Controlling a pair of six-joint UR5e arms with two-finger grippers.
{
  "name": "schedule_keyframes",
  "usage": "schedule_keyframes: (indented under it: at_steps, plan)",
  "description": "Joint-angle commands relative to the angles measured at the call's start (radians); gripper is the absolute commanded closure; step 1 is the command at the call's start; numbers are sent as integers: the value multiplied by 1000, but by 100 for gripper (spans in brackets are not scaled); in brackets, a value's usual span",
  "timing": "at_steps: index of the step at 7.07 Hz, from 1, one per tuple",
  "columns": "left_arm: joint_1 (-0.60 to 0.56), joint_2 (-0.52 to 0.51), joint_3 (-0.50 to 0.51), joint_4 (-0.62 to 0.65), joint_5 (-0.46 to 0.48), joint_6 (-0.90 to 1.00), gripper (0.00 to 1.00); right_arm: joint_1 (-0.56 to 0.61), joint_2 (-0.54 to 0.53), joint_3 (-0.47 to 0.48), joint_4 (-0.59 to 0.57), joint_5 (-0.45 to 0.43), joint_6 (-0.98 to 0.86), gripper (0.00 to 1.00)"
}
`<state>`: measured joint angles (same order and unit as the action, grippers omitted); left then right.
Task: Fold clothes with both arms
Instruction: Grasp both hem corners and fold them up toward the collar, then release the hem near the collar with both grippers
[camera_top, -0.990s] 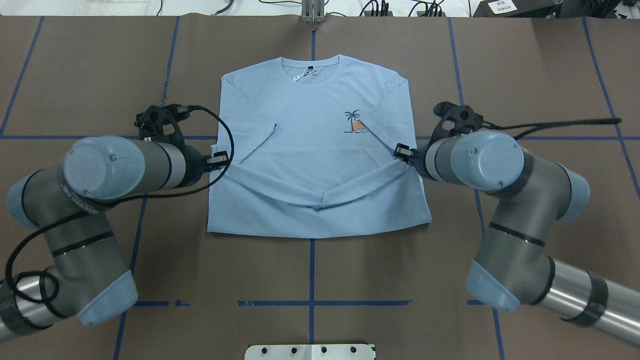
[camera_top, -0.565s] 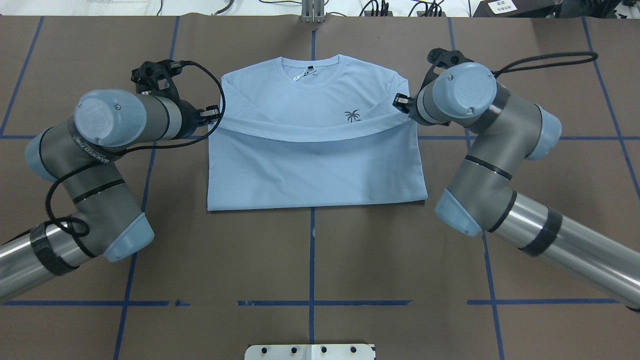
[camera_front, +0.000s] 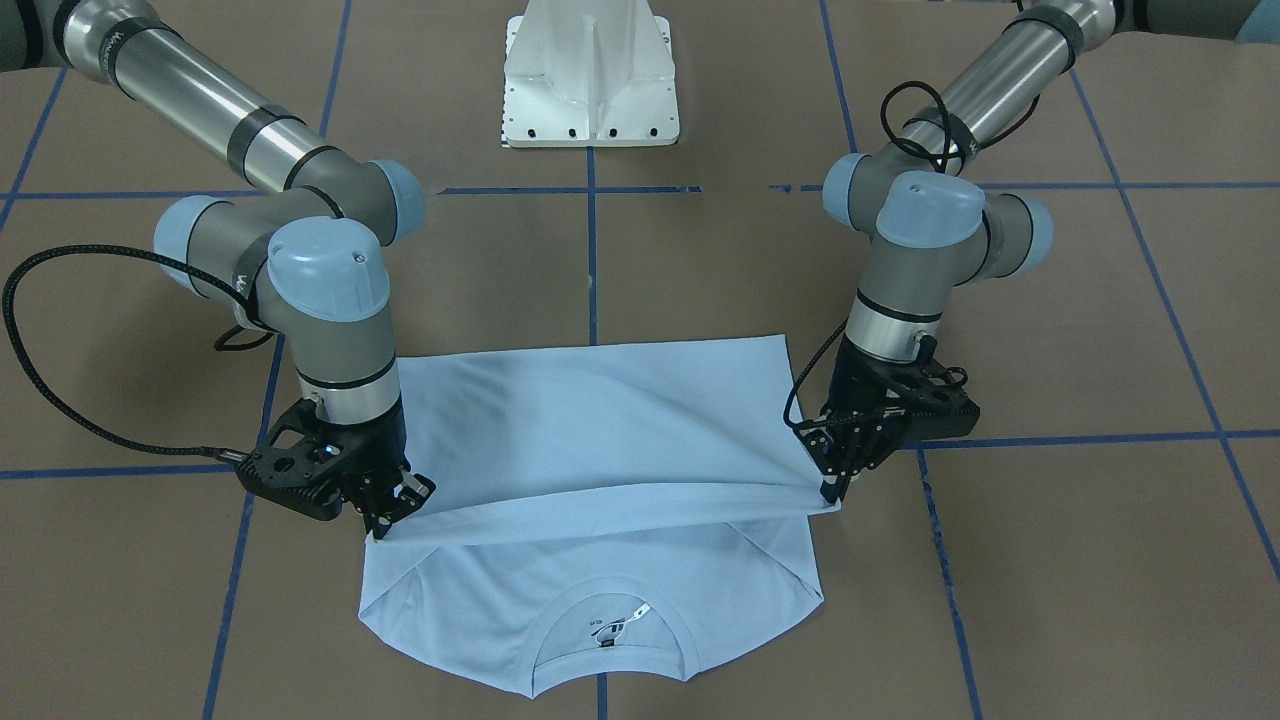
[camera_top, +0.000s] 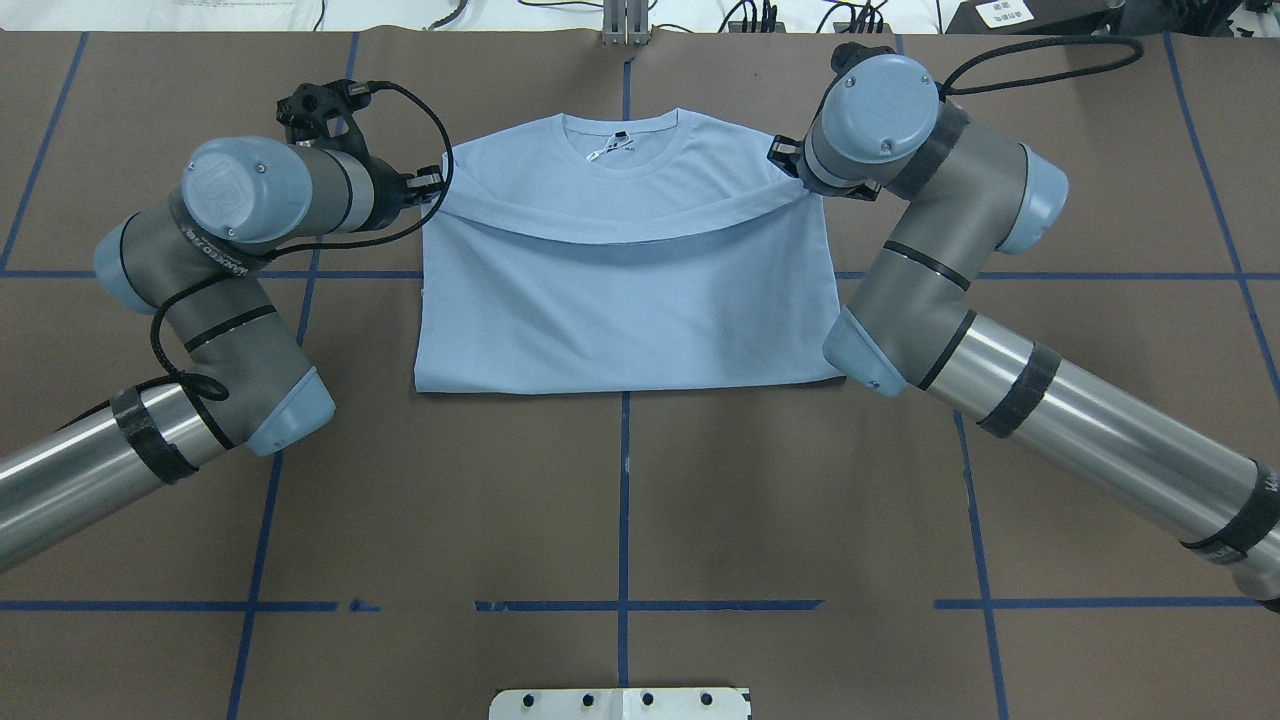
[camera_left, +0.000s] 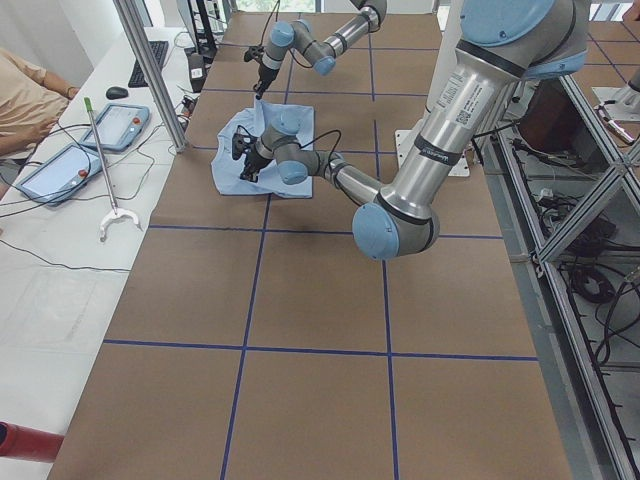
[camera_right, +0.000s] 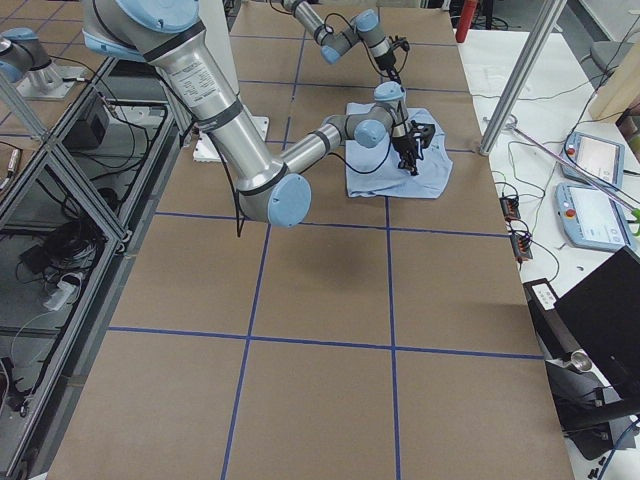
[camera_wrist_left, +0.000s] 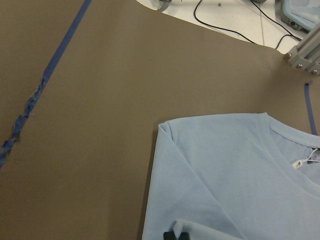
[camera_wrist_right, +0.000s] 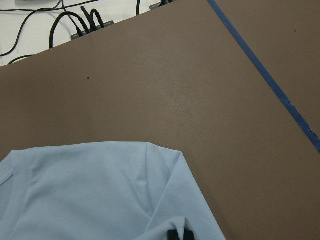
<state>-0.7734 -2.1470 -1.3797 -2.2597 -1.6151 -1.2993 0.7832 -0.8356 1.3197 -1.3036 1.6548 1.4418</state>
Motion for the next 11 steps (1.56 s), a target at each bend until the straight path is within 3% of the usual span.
schedule_keyframes:
  at_steps: [1,3,5,6,7,8,9,10,11]
  plan:
    - [-7,-68,101,-12,1,12,100,18,29,-81,9,26,0,100]
    - [-7,-80,195,-111,3,18,100,24,27,-137,81,39,3,100]
    - [-7,-88,226,-116,3,18,100,24,26,-154,83,39,3,100]
    - [-7,-94,226,-116,1,18,89,21,33,-152,84,40,5,100]
    - [-9,-97,228,-116,1,18,77,21,33,-154,93,40,5,94]
    - [-10,-96,232,-116,1,18,65,21,32,-158,105,40,5,75]
    - [-26,-96,238,-116,1,18,53,21,30,-158,109,39,2,46]
    - [-27,-96,238,-118,1,17,46,22,29,-149,154,34,9,11]
    - [-29,-97,237,-118,0,15,46,21,27,-142,176,39,18,10]
